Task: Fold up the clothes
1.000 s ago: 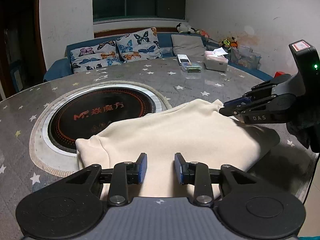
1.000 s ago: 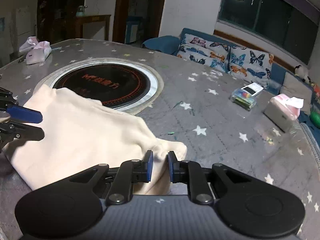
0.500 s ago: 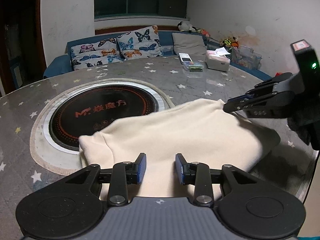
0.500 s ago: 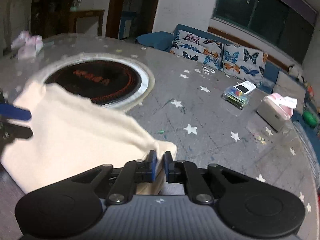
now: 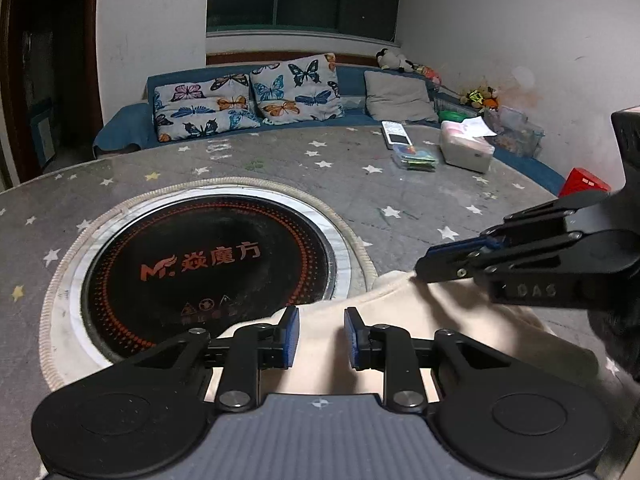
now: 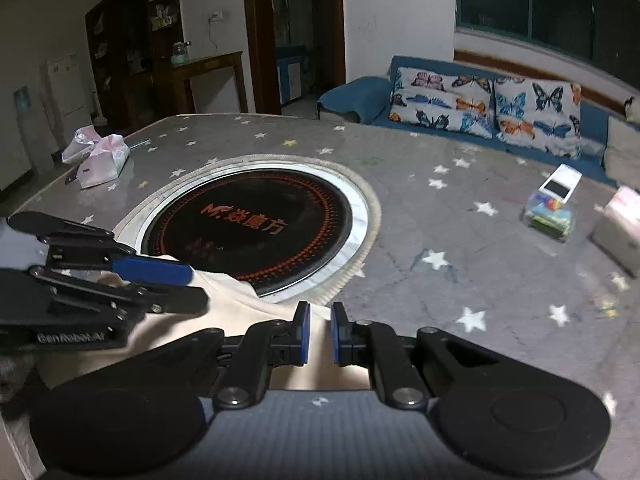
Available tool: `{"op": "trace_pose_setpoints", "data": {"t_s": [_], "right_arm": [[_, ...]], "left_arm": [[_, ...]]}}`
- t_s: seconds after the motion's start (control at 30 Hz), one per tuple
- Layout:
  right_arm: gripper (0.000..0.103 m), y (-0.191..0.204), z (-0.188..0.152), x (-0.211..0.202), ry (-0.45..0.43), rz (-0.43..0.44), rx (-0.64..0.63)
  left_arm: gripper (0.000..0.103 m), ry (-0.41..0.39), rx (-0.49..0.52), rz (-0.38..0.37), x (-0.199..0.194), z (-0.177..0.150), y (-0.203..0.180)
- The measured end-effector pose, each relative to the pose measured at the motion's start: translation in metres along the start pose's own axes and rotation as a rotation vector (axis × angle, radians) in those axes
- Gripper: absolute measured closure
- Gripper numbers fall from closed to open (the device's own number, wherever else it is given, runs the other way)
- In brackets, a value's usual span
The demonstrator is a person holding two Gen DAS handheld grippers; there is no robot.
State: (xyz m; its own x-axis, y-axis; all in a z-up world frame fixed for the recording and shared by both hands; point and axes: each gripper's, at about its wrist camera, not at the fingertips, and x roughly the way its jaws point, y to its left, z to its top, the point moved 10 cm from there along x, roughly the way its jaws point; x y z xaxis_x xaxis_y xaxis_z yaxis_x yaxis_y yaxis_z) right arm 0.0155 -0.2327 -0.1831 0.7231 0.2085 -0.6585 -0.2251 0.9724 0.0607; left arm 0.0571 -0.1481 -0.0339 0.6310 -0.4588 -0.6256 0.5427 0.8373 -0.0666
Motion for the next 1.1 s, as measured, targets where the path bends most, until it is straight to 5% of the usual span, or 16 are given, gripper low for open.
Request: {"op": "trace_pose_setpoints", "data": {"t_s": [0.57,1.1], "right_arm": [[0.092,0.018,-0.004,0.016,0.026,0.013,-0.037],[0.089,0.024,-0.040,-0.041,0.040,0.042,-0.056]], "left_arm": [[0.074,0.009,-0.018,0.013,0.016,-0.003,0.000],[0.074,-0.053,-0.099,0.075,-0.043,-0.035,0.036]]}}
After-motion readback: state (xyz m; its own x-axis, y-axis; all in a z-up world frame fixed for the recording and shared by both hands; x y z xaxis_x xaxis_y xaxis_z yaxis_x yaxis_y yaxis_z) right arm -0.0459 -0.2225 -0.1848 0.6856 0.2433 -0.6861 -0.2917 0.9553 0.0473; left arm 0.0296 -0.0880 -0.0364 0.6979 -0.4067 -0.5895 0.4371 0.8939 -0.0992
